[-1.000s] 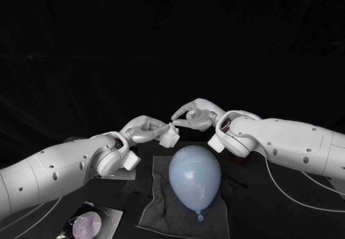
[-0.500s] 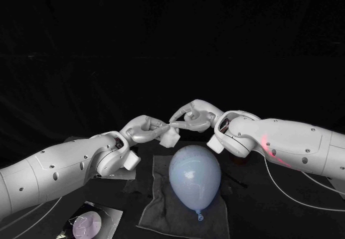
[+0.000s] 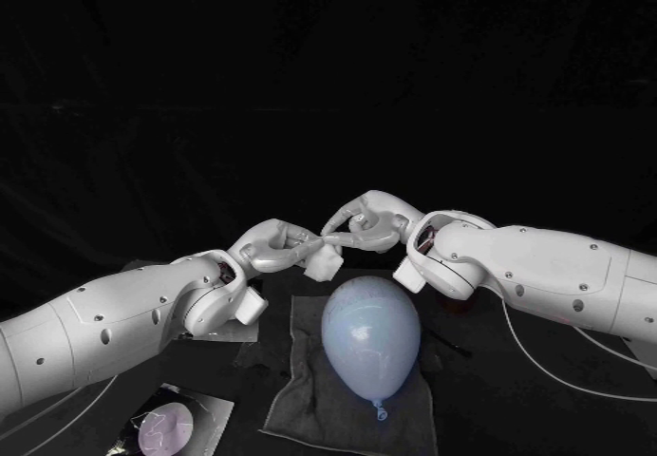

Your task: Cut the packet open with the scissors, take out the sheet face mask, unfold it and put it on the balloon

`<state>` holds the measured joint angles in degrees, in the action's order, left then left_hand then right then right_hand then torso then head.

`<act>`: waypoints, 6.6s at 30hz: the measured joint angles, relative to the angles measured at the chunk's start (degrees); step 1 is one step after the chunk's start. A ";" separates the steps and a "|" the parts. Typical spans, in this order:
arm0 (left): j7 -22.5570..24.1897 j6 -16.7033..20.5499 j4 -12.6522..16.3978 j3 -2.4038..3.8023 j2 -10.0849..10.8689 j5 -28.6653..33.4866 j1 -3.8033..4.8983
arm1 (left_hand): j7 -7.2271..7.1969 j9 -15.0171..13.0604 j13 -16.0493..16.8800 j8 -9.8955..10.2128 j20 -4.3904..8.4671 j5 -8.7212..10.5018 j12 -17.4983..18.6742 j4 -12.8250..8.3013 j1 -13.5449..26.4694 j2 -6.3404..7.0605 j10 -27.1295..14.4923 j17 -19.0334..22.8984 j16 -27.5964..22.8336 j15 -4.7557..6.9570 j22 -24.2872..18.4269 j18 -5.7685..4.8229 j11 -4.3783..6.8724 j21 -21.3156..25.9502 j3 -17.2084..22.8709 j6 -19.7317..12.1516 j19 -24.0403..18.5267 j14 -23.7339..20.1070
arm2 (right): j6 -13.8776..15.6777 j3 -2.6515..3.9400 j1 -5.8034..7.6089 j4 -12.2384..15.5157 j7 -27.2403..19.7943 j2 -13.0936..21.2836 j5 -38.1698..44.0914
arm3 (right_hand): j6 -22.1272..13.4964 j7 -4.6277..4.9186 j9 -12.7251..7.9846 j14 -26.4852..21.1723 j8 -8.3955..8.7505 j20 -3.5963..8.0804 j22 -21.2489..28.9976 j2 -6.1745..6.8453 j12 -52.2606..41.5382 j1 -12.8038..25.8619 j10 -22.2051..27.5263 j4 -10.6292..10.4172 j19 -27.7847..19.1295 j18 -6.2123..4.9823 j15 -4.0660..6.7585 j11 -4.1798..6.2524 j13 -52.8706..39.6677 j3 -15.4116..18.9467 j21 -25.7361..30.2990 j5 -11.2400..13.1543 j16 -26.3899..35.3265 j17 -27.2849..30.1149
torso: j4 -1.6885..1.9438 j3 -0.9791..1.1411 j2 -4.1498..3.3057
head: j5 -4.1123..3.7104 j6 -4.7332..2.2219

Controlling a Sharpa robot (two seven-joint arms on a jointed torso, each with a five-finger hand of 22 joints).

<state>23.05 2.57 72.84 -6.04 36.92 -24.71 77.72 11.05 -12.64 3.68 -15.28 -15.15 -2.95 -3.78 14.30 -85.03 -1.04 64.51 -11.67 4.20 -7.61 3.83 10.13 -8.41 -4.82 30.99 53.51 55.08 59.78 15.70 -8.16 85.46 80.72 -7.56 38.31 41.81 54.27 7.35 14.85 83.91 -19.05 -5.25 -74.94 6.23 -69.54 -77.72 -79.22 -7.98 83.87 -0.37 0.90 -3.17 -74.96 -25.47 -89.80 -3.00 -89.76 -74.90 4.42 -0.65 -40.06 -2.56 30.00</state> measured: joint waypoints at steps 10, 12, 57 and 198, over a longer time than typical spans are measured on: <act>0.19 -0.03 0.29 0.00 0.05 -0.55 0.00 | 0.00 0.00 0.00 0.00 0.00 0.00 0.00 0.00 0.00 0.00 -0.01 0.00 0.00 0.00 0.00 -0.02 0.00 0.00 0.00 0.00 0.00 0.00 | 0.38 0.00 -0.02 -0.23 0.04 -0.14 0.17 | 1.62 -0.97 0.66 0.13 -1.16 0.31 0.03 -2.13 -0.76 -0.60 -0.55 0.40 0.10 0.00 0.56 0.95 -0.17 -0.40 0.00 0.00 0.13 -0.02 | 0.01 -0.01 -0.01 | 0.00 0.16; 0.22 -0.04 0.34 0.00 0.06 -0.69 0.00 | 0.00 -0.05 0.00 0.00 0.00 0.00 0.00 0.00 0.00 0.00 -0.01 0.00 0.00 0.00 0.00 -0.02 -0.01 0.00 0.00 0.00 0.00 0.00 | 0.63 0.00 -0.03 -0.26 0.05 -0.14 0.19 | 1.96 -1.29 0.98 0.22 -1.56 0.54 0.03 -2.79 -0.76 -0.71 -0.81 0.55 0.13 0.00 0.66 1.23 -0.12 -0.55 0.01 0.00 0.15 -0.05 | 0.01 -0.01 -0.01 | 0.00 0.20; 0.55 3.38 0.86 0.02 0.24 -3.44 0.00 | 0.12 -0.63 -0.07 -0.24 0.20 0.00 0.00 -0.31 -1.23 0.59 -0.34 0.09 -0.24 -0.09 0.00 -0.45 -0.33 0.00 -0.31 -0.51 -0.21 -0.72 | 3.45 0.00 -0.23 0.75 0.98 1.07 2.07 | -5.38 1.46 2.03 0.01 -0.16 0.59 0.00 1.87 -1.76 4.19 -1.13 -0.41 0.03 0.00 -0.20 -0.15 -0.01 2.00 0.17 0.34 -0.04 -0.05 | -0.03 0.02 -0.01 | -0.13 0.30; -0.67 14.34 1.92 -0.04 0.09 -5.85 0.03 | 0.08 -1.99 0.11 -2.06 -0.28 0.09 -0.44 -5.27 -1.29 10.65 0.14 -1.49 0.29 0.05 0.18 -0.43 -0.06 -0.89 -4.79 1.80 -1.94 -0.58 | 5.25 -0.07 -0.56 2.44 5.03 0.93 -0.57 | 3.24 -3.05 4.78 0.01 -5.80 2.34 0.02 -3.56 -8.05 -0.16 -3.78 4.91 -0.10 0.00 2.47 2.76 0.03 -6.16 0.17 0.36 0.00 -0.01 | -0.03 0.02 0.00 | -0.43 1.09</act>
<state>22.38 16.91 74.76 -6.08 37.01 -30.56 77.75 11.13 -14.63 3.79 -17.33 -15.43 -2.86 -4.22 9.02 -86.32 9.62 64.65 -13.16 4.49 -7.56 4.02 9.70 -8.47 -5.71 26.20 55.31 53.15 59.20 20.95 -8.23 84.90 83.17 -2.53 39.24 41.25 57.51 4.29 19.63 83.93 -24.85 -2.91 -74.91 2.67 -77.59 -77.88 -83.00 -3.07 83.77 -0.36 3.37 -0.41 -74.93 -31.63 -89.64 -2.64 -89.76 -74.91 4.39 -0.64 -40.06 -2.99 31.10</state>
